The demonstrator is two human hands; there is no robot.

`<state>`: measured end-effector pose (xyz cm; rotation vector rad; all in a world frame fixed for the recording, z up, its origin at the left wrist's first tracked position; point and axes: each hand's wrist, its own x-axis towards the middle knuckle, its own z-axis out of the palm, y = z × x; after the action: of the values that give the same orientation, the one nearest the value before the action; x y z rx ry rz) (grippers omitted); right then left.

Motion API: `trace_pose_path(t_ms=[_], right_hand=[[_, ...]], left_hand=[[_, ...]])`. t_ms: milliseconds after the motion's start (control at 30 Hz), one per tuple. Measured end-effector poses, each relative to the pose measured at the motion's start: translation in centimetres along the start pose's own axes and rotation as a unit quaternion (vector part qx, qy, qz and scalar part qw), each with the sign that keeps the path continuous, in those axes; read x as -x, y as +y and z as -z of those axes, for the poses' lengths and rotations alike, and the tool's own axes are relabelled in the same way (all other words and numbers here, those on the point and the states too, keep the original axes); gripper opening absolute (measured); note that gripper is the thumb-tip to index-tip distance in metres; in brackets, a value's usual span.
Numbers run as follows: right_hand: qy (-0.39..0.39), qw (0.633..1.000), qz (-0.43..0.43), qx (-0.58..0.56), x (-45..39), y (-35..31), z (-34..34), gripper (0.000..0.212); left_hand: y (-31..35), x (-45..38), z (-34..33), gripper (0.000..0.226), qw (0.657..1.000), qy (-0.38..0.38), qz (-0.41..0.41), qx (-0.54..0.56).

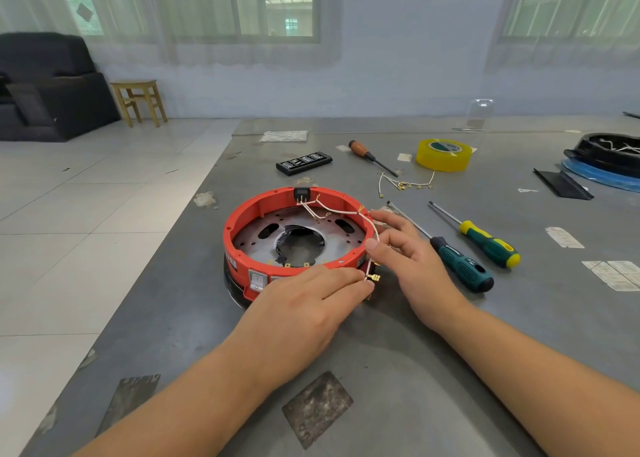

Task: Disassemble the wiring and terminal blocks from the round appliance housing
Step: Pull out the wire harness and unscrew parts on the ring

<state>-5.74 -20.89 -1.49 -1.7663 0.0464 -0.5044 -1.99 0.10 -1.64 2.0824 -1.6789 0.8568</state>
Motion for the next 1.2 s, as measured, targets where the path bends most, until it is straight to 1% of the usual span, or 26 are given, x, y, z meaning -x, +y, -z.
trace_pose_path(t_ms=[33, 100, 200, 233, 300, 367, 433, 500, 533, 567, 633, 667, 767, 833, 900, 933, 1000, 1067, 1133, 1167, 1200], right_hand=[[-0.009, 1.000, -0.003, 0.007, -0.1, 0.1, 0.0, 0.025], [-0.001, 1.000, -0.001, 0.018, -0.3, 0.3, 0.1, 0.022], [0.035, 0.999, -0.001, 0.038, -0.7, 0.7, 0.1, 0.025], [0.034, 0.997, 0.000, 0.071, -0.8, 0.8, 0.1, 0.028], [0.014, 0.983, 0.012, 0.181, -0.9, 1.0, 0.3, 0.030], [-0.013, 0.962, 0.024, 0.271, -1.0, 1.4, 0.7, 0.028], [-0.007, 0.950, 0.027, 0.310, -1.0, 1.7, 0.8, 0.024], [0.018, 0.954, 0.005, 0.301, -1.1, 1.7, 0.7, 0.013], [0.023, 0.957, -0.007, 0.288, -1.0, 1.7, 0.5, 0.012], [0.024, 0.959, -0.008, 0.281, -0.9, 1.6, 0.4, 0.020], [0.030, 0.960, 0.010, 0.278, -0.5, 1.6, 0.3, 0.043], [0.038, 0.956, 0.028, 0.288, -0.2, 1.5, 0.2, 0.049], [0.068, 0.930, 0.108, 0.345, 0.6, 0.7, 0.1, 0.048], [0.068, 0.919, 0.139, 0.364, 1.0, 0.2, -0.3, 0.046], [0.052, 0.921, 0.137, 0.361, 1.3, 0.0, -0.8, 0.044], [0.045, 0.921, 0.132, 0.363, 1.4, 0.0, -0.9, 0.044], [0.036, 0.916, 0.129, 0.378, 1.6, 0.0, -0.9, 0.047], [0.023, 0.905, 0.150, 0.398, 1.7, -0.2, -0.8, 0.050], [-0.002, 0.888, 0.192, 0.417, 2.0, -0.5, -1.2, 0.052], [-0.019, 0.877, 0.215, 0.429, 2.1, -0.6, -1.6, 0.051], [-0.037, 0.864, 0.237, 0.442, 2.3, -0.6, -2.0, 0.050]], left_hand=[[-0.1, 0.0, -0.1, 0.031, 1.000, -0.001, -0.002, -0.002], [-0.2, 0.0, -0.1, 0.023, 1.000, 0.018, -0.025, 0.000], [-0.6, -0.3, 0.3, 0.022, 0.995, 0.083, -0.054, -0.008], [-0.9, -0.3, 0.5, 0.022, 0.994, 0.102, -0.045, -0.014], [-1.7, -0.1, 1.0, 0.022, 0.992, 0.124, 0.000, -0.033], [-2.9, 0.3, 1.6, 0.022, 0.992, 0.103, 0.052, -0.044], [-4.2, 0.8, 2.1, 0.023, 0.995, 0.036, 0.080, -0.042], [-5.2, 1.2, 2.4, 0.027, 0.995, -0.031, 0.095, -0.029], [-5.4, 1.4, 2.5, 0.028, 0.993, -0.051, 0.106, -0.021], [-5.6, 1.5, 2.4, 0.030, 0.991, -0.062, 0.116, -0.017], [-5.7, 1.5, 2.1, 0.033, 0.989, -0.066, 0.132, -0.013], [-5.6, 1.4, 1.9, 0.035, 0.988, -0.060, 0.139, -0.009], [-4.8, 0.8, 1.6, 0.044, 0.984, -0.024, 0.176, -0.017], [-3.4, -0.4, 1.4, 0.046, 0.974, -0.029, 0.219, -0.042], [-2.2, -2.0, 1.2, 0.050, 0.962, -0.073, 0.260, -0.045], [-1.9, -2.8, 1.3, 0.056, 0.956, -0.088, 0.278, -0.023], [-2.4, -4.0, 1.6, 0.060, 0.944, -0.086, 0.315, 0.043], [-4.2, -4.8, 2.2, 0.050, 0.937, -0.071, 0.336, 0.066], [-6.8, -5.5, 2.3, 0.031, 0.932, -0.051, 0.350, 0.077], [-8.3, -5.8, 2.1, 0.026, 0.932, -0.051, 0.352, 0.071], [-9.9, -6.0, 1.9, 0.028, 0.932, -0.068, 0.352, 0.058]])
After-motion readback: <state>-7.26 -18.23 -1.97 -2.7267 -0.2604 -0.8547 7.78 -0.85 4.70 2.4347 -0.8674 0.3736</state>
